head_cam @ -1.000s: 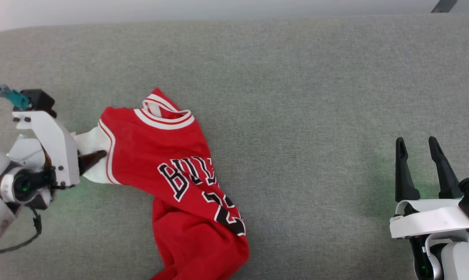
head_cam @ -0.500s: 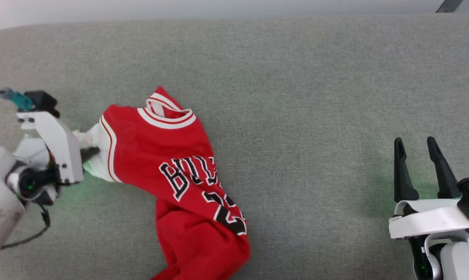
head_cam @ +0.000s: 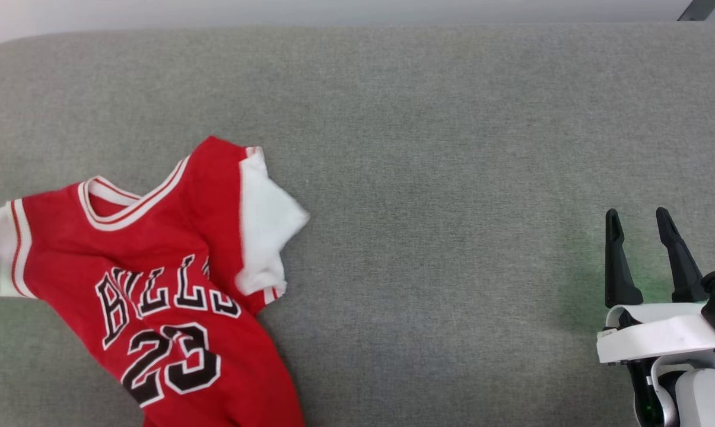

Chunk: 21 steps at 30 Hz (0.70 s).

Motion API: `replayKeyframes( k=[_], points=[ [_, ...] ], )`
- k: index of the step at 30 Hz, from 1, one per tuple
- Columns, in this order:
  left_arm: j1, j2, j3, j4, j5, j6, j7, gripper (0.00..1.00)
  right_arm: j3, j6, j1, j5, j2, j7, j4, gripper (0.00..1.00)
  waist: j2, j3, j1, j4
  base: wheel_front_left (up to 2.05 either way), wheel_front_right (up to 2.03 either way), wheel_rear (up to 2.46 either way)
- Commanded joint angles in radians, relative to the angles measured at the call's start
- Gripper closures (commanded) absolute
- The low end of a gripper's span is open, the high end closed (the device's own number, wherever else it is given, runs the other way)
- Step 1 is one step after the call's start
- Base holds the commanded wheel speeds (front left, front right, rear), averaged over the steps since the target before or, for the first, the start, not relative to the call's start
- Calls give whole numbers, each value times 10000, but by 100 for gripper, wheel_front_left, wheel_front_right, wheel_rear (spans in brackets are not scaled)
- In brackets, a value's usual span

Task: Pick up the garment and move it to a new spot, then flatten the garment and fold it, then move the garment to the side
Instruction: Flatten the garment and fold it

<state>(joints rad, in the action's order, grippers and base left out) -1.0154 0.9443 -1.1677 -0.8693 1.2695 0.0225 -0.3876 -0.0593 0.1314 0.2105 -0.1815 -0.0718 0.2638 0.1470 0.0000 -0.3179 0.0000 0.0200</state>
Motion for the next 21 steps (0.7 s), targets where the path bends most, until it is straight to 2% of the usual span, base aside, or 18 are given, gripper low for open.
replayKeyframes(
  k=[1, 3, 4, 5, 6, 10, 13, 18, 19, 21],
  points=[
    [196, -269, -22, -184, -7, -39, 221, 100, 7, -15, -80, 51, -63, 8, -7, 0, 0, 12, 0, 61, 0, 0, 0],
    [292, -602, 167, -376, 312, 69, 467, 100, 126, -15, -55, 87, -150, 8, 36, 0, 0, 64, 0, 134, 0, 0, 0],
    [344, -791, 326, -461, 470, 132, 613, 64, 190, -15, -31, 82, -225, 8, 52, 0, 0, 97, 0, 183, 0, 0, 0],
    [371, -912, 385, -553, 509, 169, 792, 16, 275, -15, 10, 110, -312, 8, 76, 0, 0, 140, 0, 225, 0, 0, 0],
    [392, -997, 413, -620, 500, 217, 988, 0, 370, -15, 66, 136, -418, 8, 93, 0, 0, 189, 0, 281, 0, 0, 0],
    [546, -1387, 548, -587, 383, 321, 2157, 0, 941, -15, 379, 122, -988, -179, 98, 0, 0, 436, 0, 639, 0, 0, 0],
    [782, -1624, 698, -275, 347, 264, 3236, 0, 1568, -15, 638, -88, -1523, -820, 15, 0, 0, 692, 0, 1070, 0, 0, 0],
    [1456, -2029, 870, 621, 167, -168, 5068, 0, 2661, -15, 1242, -937, -2397, -2241, -376, 0, 0, 1109, 0, 1993, 0, 0, 0],
    [1456, -2029, 870, 621, 167, -168, 5068, 0, 2661, -15, 1242, -937, -2397, -2241, -376, 0, 0, 1109, 0, 1993, 0, 0, 0],
    [1855, -2213, 905, 1126, 26, -526, 5822, 0, 3305, -15, 1526, -1326, -2777, -2986, -464, 0, 0, 1260, 0, 2352, 0, 0, 0]
  ],
)
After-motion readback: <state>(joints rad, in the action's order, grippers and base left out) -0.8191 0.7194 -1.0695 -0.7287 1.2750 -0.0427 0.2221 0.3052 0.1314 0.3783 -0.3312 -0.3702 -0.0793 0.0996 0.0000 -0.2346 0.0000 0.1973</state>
